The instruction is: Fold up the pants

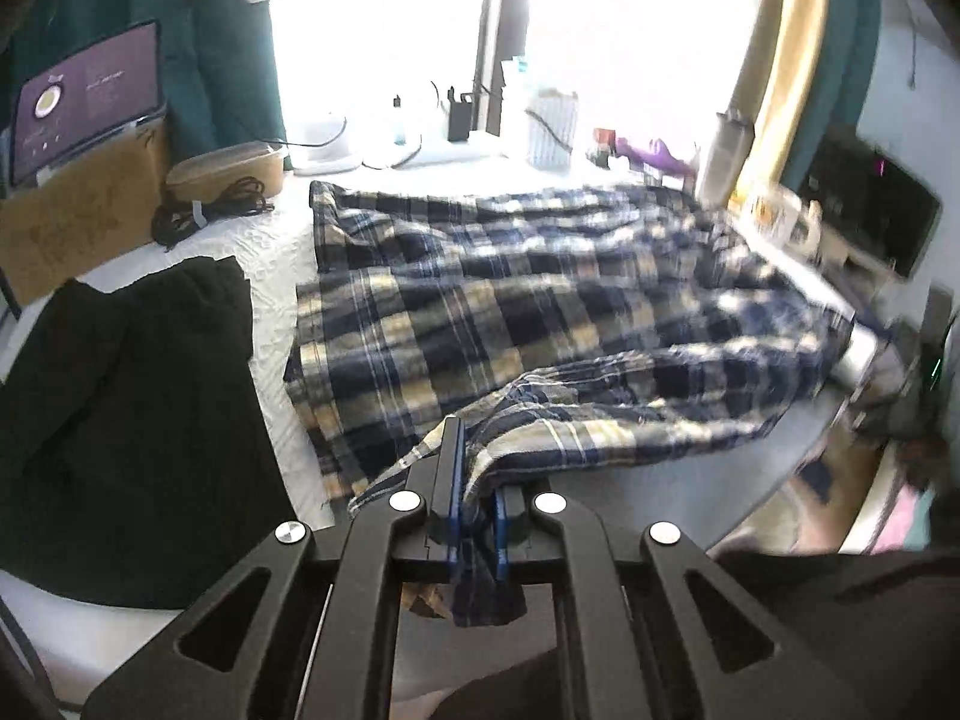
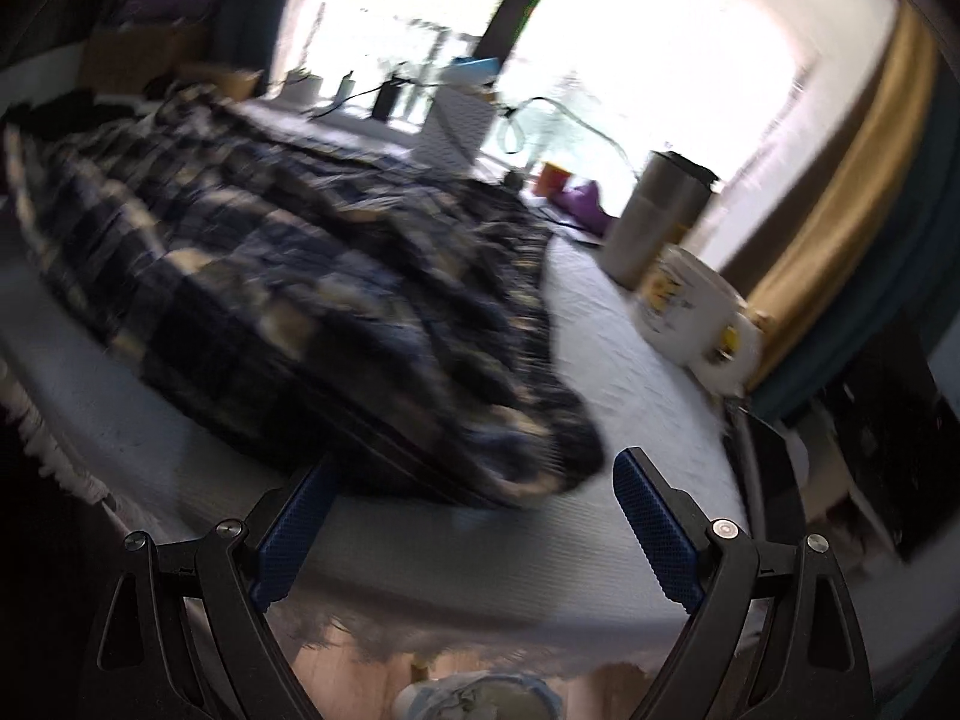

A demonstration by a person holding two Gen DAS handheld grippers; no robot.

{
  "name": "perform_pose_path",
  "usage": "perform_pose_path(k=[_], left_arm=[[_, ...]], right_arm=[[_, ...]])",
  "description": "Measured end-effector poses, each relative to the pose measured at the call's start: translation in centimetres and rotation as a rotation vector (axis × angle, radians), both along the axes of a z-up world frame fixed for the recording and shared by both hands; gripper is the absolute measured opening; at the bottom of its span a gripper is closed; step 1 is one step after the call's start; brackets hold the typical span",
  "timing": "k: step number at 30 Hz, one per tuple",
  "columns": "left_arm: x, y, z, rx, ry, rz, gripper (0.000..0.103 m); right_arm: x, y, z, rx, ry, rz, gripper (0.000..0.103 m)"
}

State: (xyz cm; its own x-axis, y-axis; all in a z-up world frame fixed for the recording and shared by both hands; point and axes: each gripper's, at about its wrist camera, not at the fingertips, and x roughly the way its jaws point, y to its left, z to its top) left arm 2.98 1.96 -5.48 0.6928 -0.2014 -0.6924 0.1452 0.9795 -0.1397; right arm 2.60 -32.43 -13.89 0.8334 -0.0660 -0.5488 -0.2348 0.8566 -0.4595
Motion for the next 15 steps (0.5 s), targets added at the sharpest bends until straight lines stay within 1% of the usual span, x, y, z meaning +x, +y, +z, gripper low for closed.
perform_pose_path(k=[2,4,6,7,8,9,11,12,14,15], left_arm=[[0.2,0.5,0.6,-0.033,-0.010,0.004,0.006],[0.4,0.7,1.1,-0.051,-0.020,0.002,0.006],[0.5,0.6,1.7,-0.052,-0.039,0.001,0.006],[0.5,0.7,1.9,-0.053,-0.044,0.002,0.006],[0.5,0.7,2.1,-0.055,-0.050,0.002,0.006],[0.5,0.9,2.3,-0.058,-0.056,0.002,0.006],[0.3,0.9,2.7,-0.065,-0.070,0.002,0.006],[0.3,0.8,2.8,-0.068,-0.072,0.001,0.006],[0.2,0.9,3.0,-0.076,-0.078,0.001,0.006],[0.1,0.9,3.2,-0.079,-0.082,0.003,0.006]], right_arm=[[0.1,0.7,0.0,-0.010,-0.023,0.018,0.093],[0.3,1.1,-0.1,-0.004,-0.022,0.038,0.093],[1.0,1.7,-0.3,0.004,-0.037,0.066,0.093],[1.1,2.0,-0.4,0.017,-0.043,0.072,0.090],[1.5,2.2,-0.4,0.036,-0.031,0.084,0.076],[1.9,2.3,-0.4,0.059,-0.013,0.100,0.068],[2.6,2.6,-0.4,0.112,0.018,0.124,0.039],[2.7,2.7,-0.5,0.130,0.027,0.136,0.034],[2.8,2.9,-0.6,0.174,0.038,0.142,0.018],[2.9,2.9,-0.7,0.188,0.040,0.144,0.015]])
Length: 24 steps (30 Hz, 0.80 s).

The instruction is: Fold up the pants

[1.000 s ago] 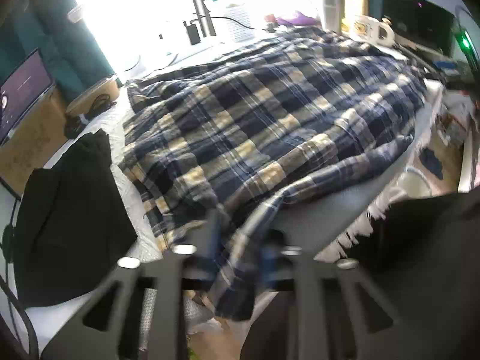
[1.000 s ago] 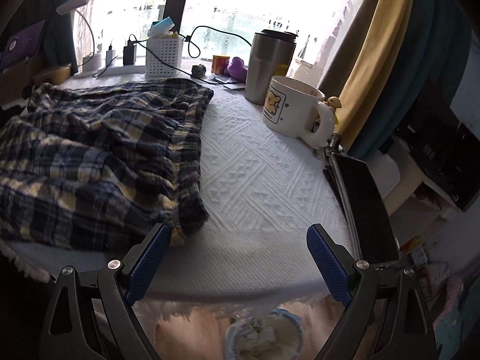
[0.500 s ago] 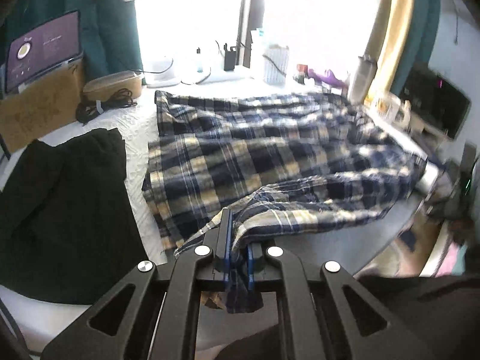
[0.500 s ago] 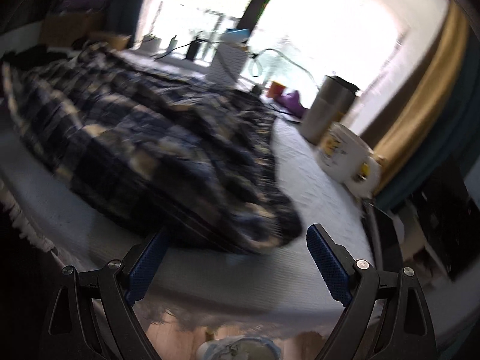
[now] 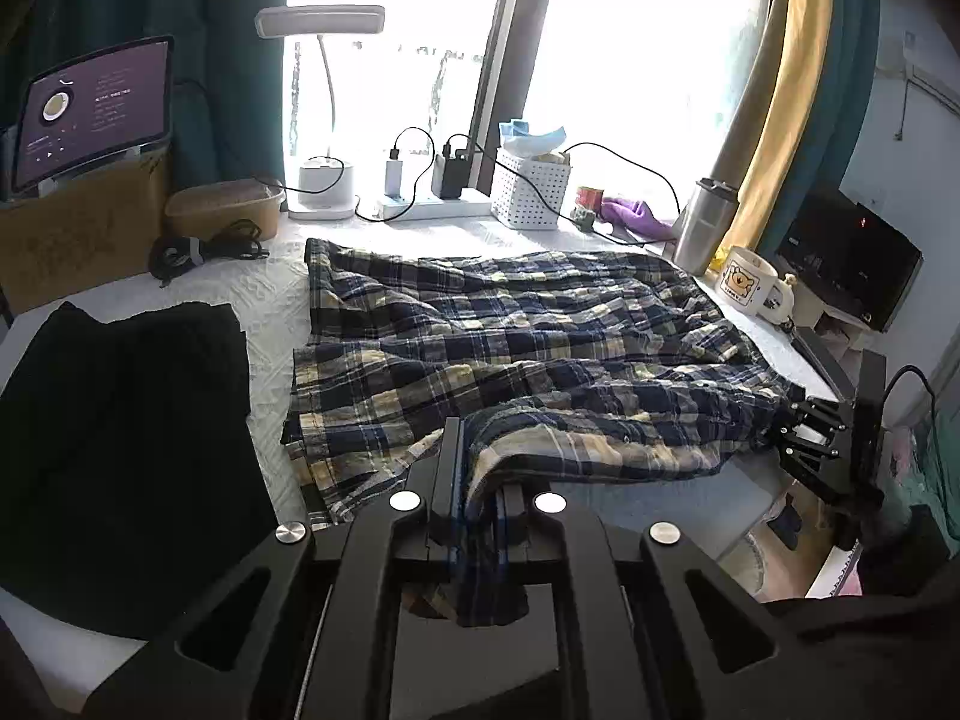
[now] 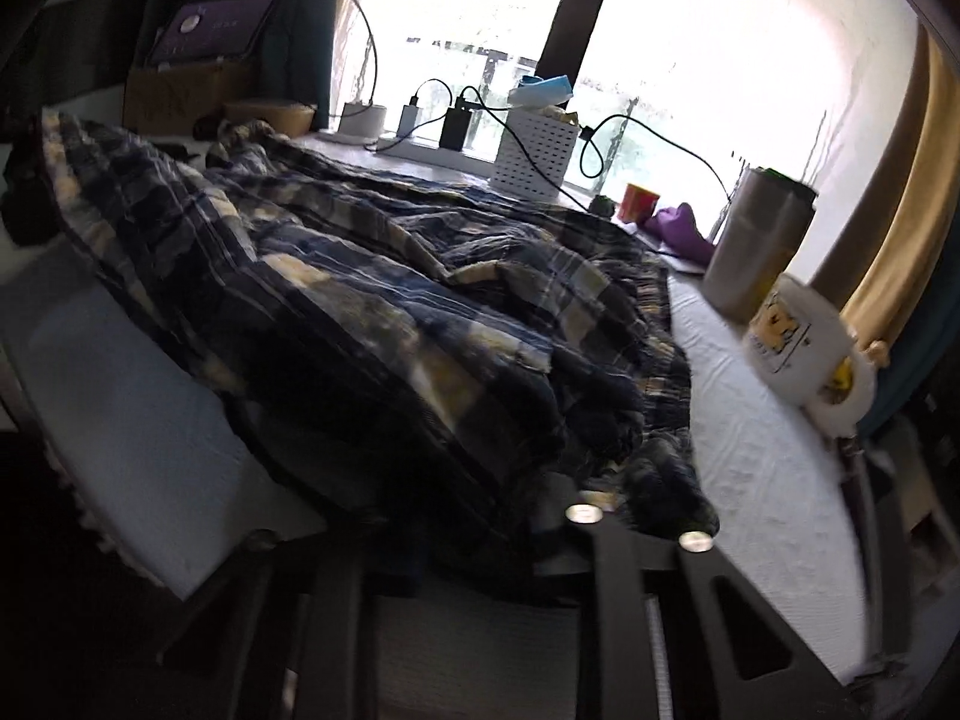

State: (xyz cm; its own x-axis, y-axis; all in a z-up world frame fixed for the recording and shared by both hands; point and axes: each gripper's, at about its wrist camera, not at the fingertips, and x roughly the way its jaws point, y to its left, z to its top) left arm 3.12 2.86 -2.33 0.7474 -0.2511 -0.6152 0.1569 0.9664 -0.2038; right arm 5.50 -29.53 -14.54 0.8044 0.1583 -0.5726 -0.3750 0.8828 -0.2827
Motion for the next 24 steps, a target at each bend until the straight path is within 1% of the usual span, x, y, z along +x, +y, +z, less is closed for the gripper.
perform_pose_path(k=[2,4,16,19,24], left_arm=[[-0.2,0.1,0.3,-0.004,-0.013,0.005,0.006],[-0.4,0.2,0.9,-0.005,-0.032,0.005,0.006],[-2.0,0.0,5.3,0.011,-0.150,-0.004,0.006],[-1.7,0.0,5.8,0.010,-0.161,-0.004,0.006],[-0.7,0.3,5.9,-0.003,-0.156,0.004,0.006]], right_arm=[[0.0,0.0,0.2,0.018,-0.001,-0.004,0.011],[-0.3,-0.3,0.8,0.062,-0.006,-0.003,0.010],[-1.0,-1.8,6.2,0.214,-0.085,-0.003,0.010],[-0.9,-1.8,7.2,0.235,-0.104,-0.007,0.010],[-0.2,-1.6,8.6,0.252,-0.133,-0.009,0.010]])
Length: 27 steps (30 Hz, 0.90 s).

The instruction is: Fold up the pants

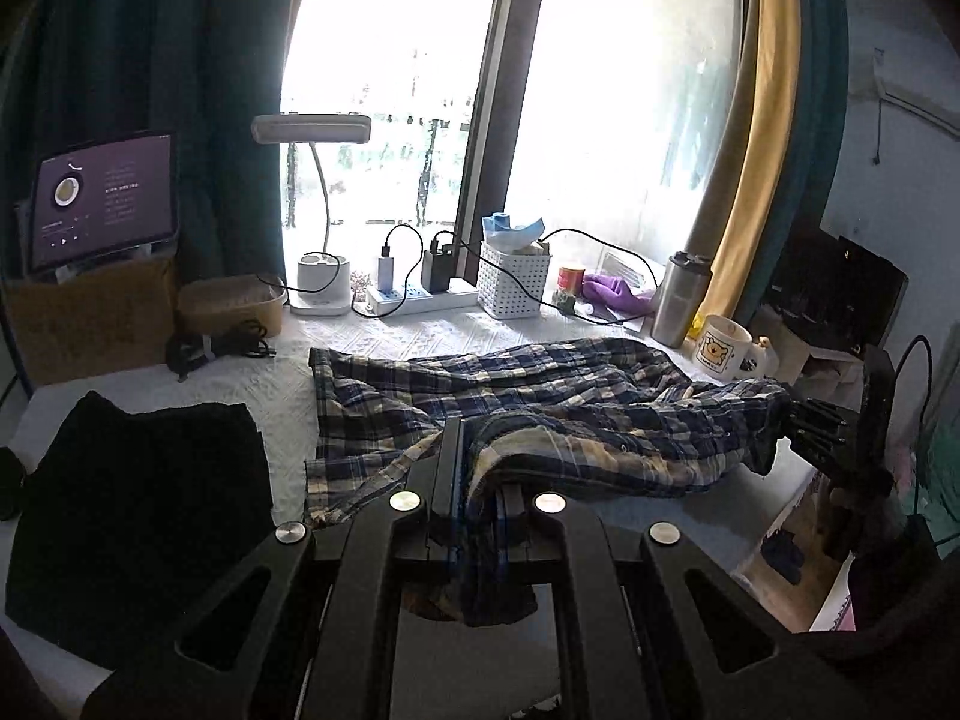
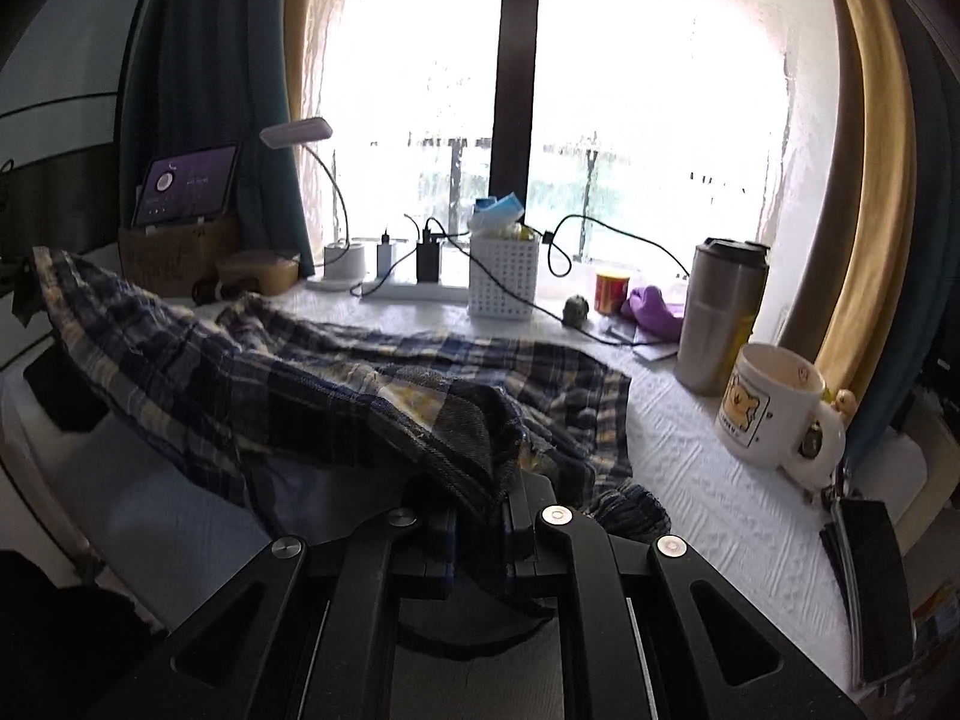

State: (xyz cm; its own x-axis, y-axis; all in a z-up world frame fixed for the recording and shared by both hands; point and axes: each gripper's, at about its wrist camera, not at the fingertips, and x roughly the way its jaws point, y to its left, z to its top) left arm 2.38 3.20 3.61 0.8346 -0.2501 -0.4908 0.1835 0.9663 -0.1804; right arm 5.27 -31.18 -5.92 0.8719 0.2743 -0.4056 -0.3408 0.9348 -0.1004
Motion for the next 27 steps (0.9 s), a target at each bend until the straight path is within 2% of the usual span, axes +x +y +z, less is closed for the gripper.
perform_pose_path(k=[11,27], left_arm=[[3.6,1.2,-0.1,-0.017,0.017,0.027,0.006],[9.2,2.5,0.4,-0.002,0.038,0.023,0.006]], right_arm=[[3.6,0.2,2.2,0.062,-0.010,-0.040,0.010],[9.4,1.2,4.0,0.042,0.017,-0.075,0.010]])
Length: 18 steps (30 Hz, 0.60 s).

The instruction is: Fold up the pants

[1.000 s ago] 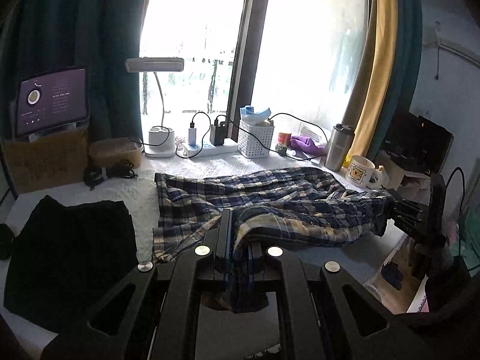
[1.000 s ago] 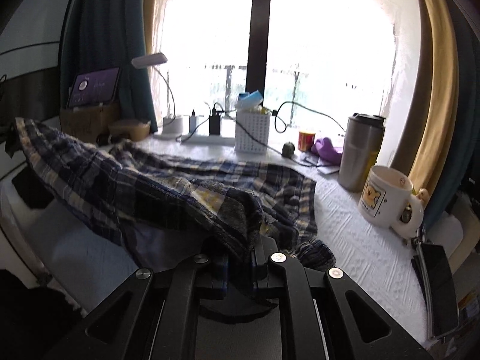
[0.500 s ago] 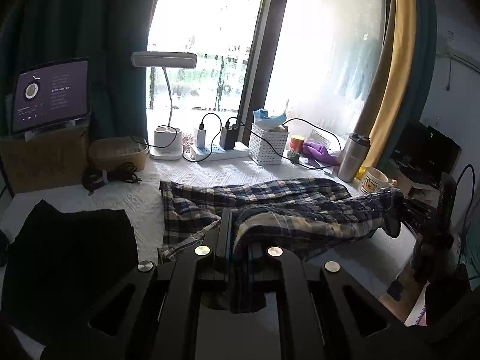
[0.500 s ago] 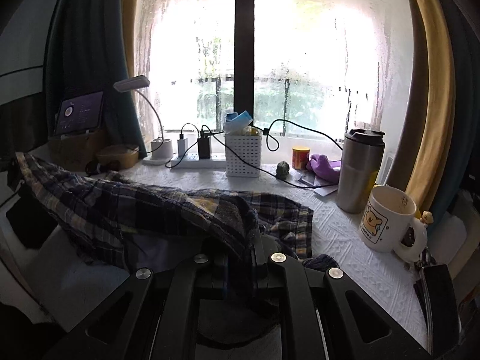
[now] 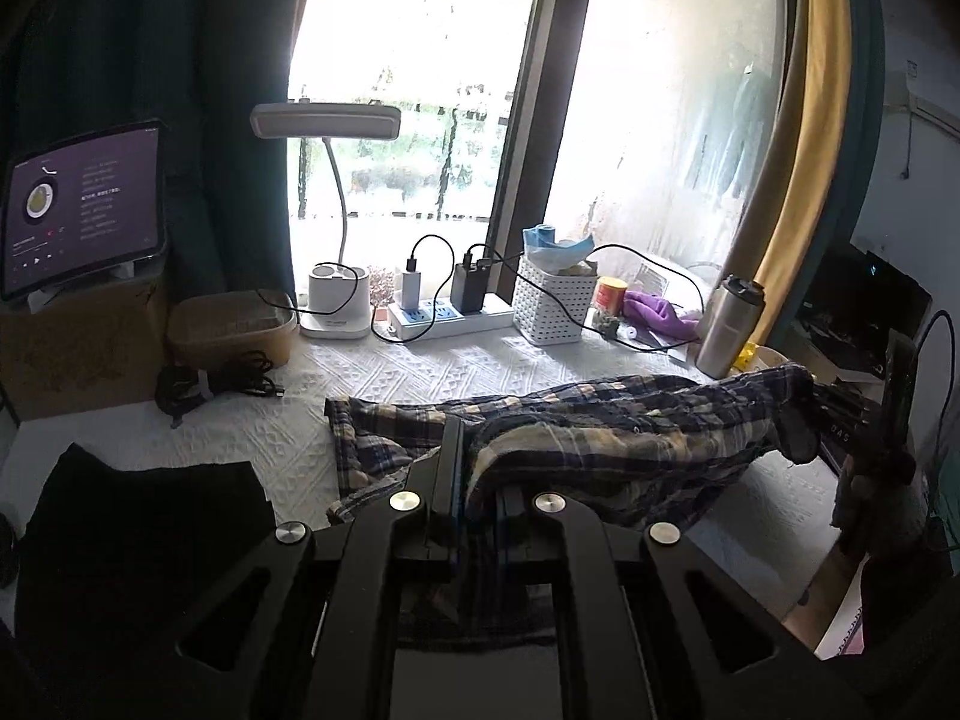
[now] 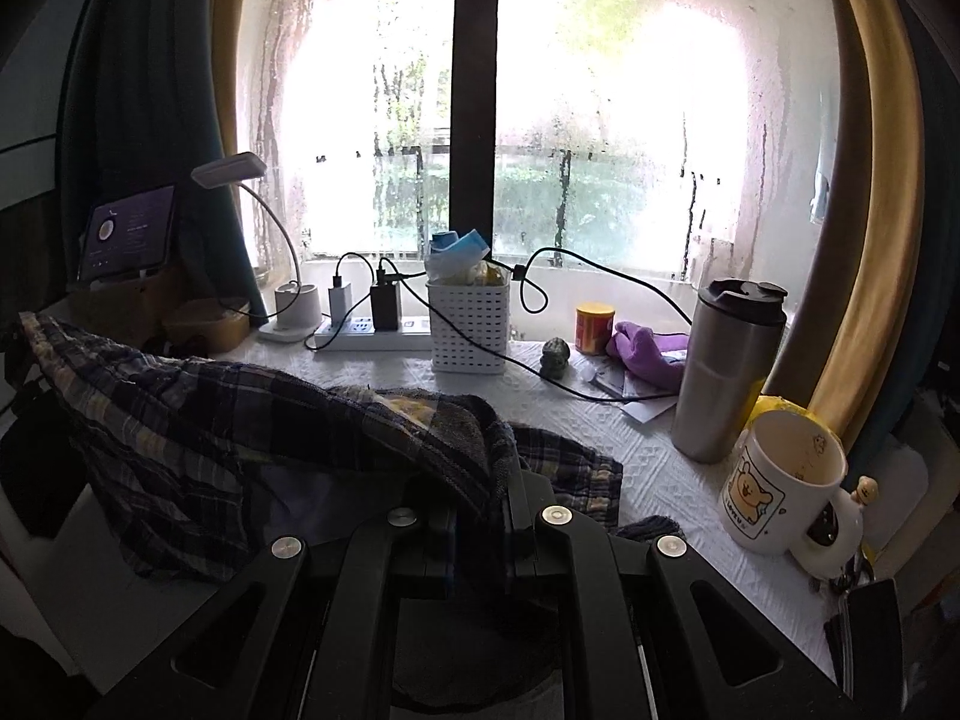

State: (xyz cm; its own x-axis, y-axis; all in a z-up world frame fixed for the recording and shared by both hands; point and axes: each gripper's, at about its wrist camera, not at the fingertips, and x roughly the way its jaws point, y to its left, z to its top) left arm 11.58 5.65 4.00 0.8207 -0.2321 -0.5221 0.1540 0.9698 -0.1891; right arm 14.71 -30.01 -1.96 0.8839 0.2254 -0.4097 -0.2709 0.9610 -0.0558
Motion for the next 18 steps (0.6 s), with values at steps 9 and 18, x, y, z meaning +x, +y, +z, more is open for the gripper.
perform_pose_path(k=[9,18], left_arm=[[4.6,0.4,-1.1,0.016,0.040,-0.003,0.006],[9.2,1.4,-3.2,0.039,0.094,0.004,0.006]], right_arm=[[4.7,0.0,-0.2,0.007,0.049,-0.018,0.010],[9.7,0.6,-1.1,-0.003,0.109,-0.022,0.010]])
